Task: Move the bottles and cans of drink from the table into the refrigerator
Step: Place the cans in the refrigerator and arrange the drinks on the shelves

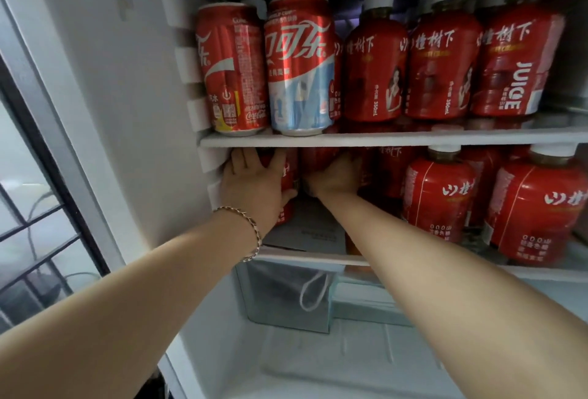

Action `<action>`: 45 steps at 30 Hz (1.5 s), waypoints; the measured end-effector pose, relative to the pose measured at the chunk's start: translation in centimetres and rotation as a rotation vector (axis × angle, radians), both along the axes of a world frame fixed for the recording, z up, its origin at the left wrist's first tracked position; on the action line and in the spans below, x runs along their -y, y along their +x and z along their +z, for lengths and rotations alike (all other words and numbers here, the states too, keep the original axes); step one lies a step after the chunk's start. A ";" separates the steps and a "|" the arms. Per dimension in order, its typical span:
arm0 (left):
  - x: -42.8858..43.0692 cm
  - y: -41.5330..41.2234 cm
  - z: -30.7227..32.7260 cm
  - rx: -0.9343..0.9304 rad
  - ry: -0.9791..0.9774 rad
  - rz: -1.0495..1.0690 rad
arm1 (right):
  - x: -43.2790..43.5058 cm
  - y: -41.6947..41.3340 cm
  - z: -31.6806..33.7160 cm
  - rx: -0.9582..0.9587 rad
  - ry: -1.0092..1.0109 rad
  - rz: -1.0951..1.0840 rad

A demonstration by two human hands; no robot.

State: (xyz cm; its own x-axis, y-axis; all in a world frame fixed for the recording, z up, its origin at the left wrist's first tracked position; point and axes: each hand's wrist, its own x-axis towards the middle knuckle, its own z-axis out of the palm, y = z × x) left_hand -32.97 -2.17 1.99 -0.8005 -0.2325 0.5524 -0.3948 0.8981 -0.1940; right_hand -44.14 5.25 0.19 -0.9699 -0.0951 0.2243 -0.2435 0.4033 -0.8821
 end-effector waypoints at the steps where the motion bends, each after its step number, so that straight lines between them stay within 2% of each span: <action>1: -0.1 0.2 0.3 0.023 0.048 -0.005 | 0.0 0.0 -0.1 0.031 -0.001 0.003; 5: -0.6 0.3 0.5 0.044 0.091 0.040 | -0.8 0.3 -0.3 0.103 -0.102 0.137; 10: -0.7 1.0 0.9 0.078 0.175 0.028 | -3.1 3.1 0.3 0.055 -0.051 0.253; 12: -0.9 1.5 0.9 0.013 0.237 -0.038 | -4.3 4.8 -0.1 0.005 -0.025 0.259; 13: -1.2 1.9 0.9 -0.095 0.272 -0.101 | -4.9 5.7 -0.4 -0.030 -0.012 0.261; 15: -1.8 2.9 0.8 -0.362 0.449 -0.226 | -5.8 7.3 -1.0 -0.100 0.011 0.269; 16: -2.2 3.5 0.9 -0.442 0.612 -0.297 | -5.9 8.0 -1.2 -0.135 0.037 0.278; 18: -3.2 4.3 1.1 -0.459 0.957 -0.463 | -5.7 9.2 -1.4 -0.202 0.156 0.329; 19: -3.7 4.4 1.1 -0.429 1.007 -0.480 | -5.4 9.5 -1.6 -0.213 0.207 0.386; 22: -3.5 4.0 0.6 -0.487 0.872 -0.281 | -5.0 9.5 -1.4 -0.085 0.245 0.678; 25: -3.2 3.8 1.1 -0.547 0.866 -0.177 | -5.1 8.2 -0.9 -0.030 0.330 0.860; 29: -3.0 4.3 1.8 -0.491 0.864 -0.138 | -4.3 6.8 -0.8 -0.013 0.179 0.733; 32: -2.9 4.5 1.8 -0.448 0.852 -0.139 | -2.0 5.7 -1.0 -0.039 0.164 0.669; 36: -2.5 4.0 1.5 -0.391 0.805 -0.092 | -0.4 4.4 -1.0 -0.019 0.289 0.635; 40: -2.4 3.6 1.3 -0.368 0.767 -0.053 | 0.2 3.3 -0.6 0.042 0.309 0.569; 43: -2.6 3.6 1.2 -0.368 0.732 -0.038 | 0.5 2.9 -0.4 -0.045 0.463 0.391; 45: -2.8 3.6 1.3 -0.346 0.688 -0.013 | 0.1 3.0 -0.6 -0.090 0.486 0.301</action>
State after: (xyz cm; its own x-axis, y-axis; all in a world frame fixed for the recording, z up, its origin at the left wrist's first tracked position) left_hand -29.38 0.63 3.26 -0.6131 -0.6064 0.5063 -0.3200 0.7766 0.5426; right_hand -41.11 5.18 -0.42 -0.8634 -0.4764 0.1663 -0.4756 0.6581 -0.5837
